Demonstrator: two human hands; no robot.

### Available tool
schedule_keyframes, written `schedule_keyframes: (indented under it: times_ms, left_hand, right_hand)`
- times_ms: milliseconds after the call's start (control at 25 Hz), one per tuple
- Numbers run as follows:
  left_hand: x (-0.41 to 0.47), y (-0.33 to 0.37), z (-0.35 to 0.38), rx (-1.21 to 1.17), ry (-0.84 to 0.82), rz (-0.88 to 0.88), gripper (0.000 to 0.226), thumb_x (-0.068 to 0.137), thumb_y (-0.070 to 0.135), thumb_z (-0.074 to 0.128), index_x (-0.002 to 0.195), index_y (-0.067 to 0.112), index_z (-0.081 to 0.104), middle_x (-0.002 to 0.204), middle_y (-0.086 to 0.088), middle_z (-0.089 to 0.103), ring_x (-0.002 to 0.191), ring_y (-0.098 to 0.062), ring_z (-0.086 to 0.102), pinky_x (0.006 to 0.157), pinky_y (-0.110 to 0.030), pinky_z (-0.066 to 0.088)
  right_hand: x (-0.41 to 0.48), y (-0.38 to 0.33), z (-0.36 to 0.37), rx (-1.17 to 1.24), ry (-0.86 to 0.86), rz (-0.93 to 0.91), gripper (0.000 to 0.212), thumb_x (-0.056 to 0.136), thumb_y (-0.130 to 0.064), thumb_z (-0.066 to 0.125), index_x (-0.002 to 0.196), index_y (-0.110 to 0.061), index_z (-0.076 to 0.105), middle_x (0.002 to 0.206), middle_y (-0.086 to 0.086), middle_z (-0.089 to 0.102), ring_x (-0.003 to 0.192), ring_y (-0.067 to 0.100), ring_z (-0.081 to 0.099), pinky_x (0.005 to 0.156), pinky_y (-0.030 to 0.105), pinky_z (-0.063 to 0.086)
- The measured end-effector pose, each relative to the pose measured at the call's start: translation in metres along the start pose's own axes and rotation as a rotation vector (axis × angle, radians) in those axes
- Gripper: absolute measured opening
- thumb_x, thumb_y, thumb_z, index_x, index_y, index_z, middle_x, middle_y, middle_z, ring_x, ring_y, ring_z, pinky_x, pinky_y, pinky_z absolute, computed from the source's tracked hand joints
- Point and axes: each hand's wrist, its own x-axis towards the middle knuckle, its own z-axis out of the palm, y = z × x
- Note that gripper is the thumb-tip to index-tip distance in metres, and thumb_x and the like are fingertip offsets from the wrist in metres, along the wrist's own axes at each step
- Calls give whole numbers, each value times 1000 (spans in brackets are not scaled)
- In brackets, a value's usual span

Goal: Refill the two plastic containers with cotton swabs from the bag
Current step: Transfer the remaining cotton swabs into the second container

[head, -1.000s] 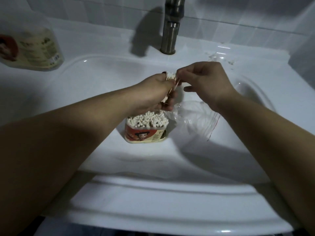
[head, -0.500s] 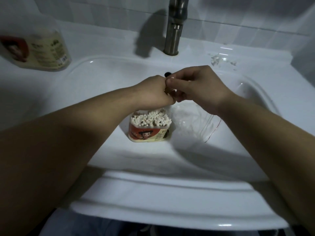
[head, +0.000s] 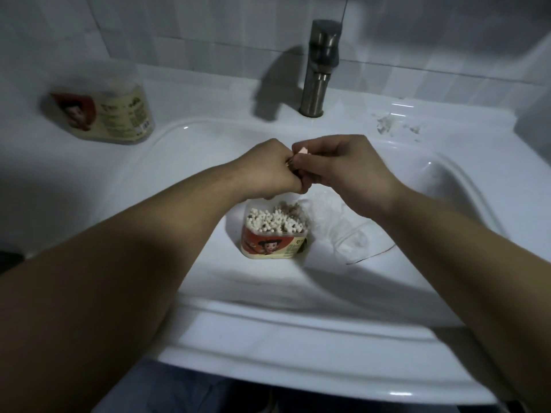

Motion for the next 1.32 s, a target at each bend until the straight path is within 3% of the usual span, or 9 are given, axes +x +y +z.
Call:
schedule_keyframes:
  times_ms: [200, 320, 480, 680, 840, 960, 1160, 1240, 1320]
  left_hand:
    - [0, -3, -6, 66, -48, -43, 19, 77, 22, 81, 87, 7, 74, 74, -15, 65, 61, -17, 55, 54, -25, 46]
    - [-5, -3, -20, 346, -78, -3, 17, 80, 17, 76, 95, 19, 71, 82, 2, 66, 70, -13, 58, 57, -25, 40]
    - [-7, -10, -35, 461, -26, -49, 54, 87, 2, 60, 135, 26, 63, 132, 1, 61, 111, -16, 58, 79, -24, 42]
    - [-1, -24, -33, 467, 13, -114, 56, 91, 1, 52, 141, 24, 58, 149, -4, 51, 131, -21, 52, 96, -25, 43]
    - [2, -32, -29, 408, -35, -199, 60, 92, 1, 53, 148, 22, 48, 152, -5, 49, 127, -24, 57, 99, -32, 52]
    - [4, -32, -28, 350, -27, -221, 67, 90, -2, 55, 150, 25, 44, 149, -8, 49, 94, -23, 71, 82, -42, 63]
    - [5, -33, -27, 293, -21, -240, 66, 92, 0, 59, 151, 25, 43, 149, -7, 49, 91, -22, 71, 81, -44, 63]
    - [5, -30, -26, 310, -9, -214, 65, 93, 2, 61, 152, 22, 42, 151, -7, 49, 104, -24, 69, 83, -35, 60]
    - [5, -28, -26, 306, 3, -199, 67, 92, 1, 65, 152, 20, 42, 153, -6, 47, 120, -25, 63, 86, -29, 55]
  right_hand:
    - [-2, -3, 3, -71, -10, -34, 8, 85, 2, 74, 88, -4, 79, 88, 22, 75, 79, 36, 72, 86, 45, 61]
    - [0, -4, 1, -108, 53, 3, 5, 85, 1, 75, 89, 0, 79, 80, 14, 75, 69, 21, 70, 82, 38, 61]
    - [0, -1, 2, -192, 25, 78, 4, 83, -2, 77, 86, -2, 80, 78, 12, 74, 66, 15, 67, 82, 39, 61]
    - [-1, 7, 13, -448, -79, 60, 5, 83, -9, 78, 82, -13, 81, 65, -3, 74, 63, 11, 70, 72, 25, 57]
    - [-1, 14, 20, -703, -104, -43, 8, 84, -21, 76, 87, -26, 82, 73, -14, 75, 70, -1, 67, 73, 12, 48]
    - [-3, 23, 29, -859, -170, -157, 21, 88, -23, 74, 108, -23, 80, 106, -6, 77, 94, 5, 68, 78, 4, 40]
    - [-10, 43, 31, -1053, -330, -429, 63, 100, -50, 45, 150, -11, 45, 149, 12, 51, 135, 31, 48, 112, 37, 37]
    - [-18, 43, 29, -1132, -529, -351, 81, 100, -62, 27, 161, -11, 11, 168, 9, 17, 155, 22, 16, 124, 41, 19]
    - [-25, 41, 30, -1220, -657, -259, 91, 97, -68, 25, 161, -15, -11, 169, 3, -9, 155, 13, -9, 127, 44, 0]
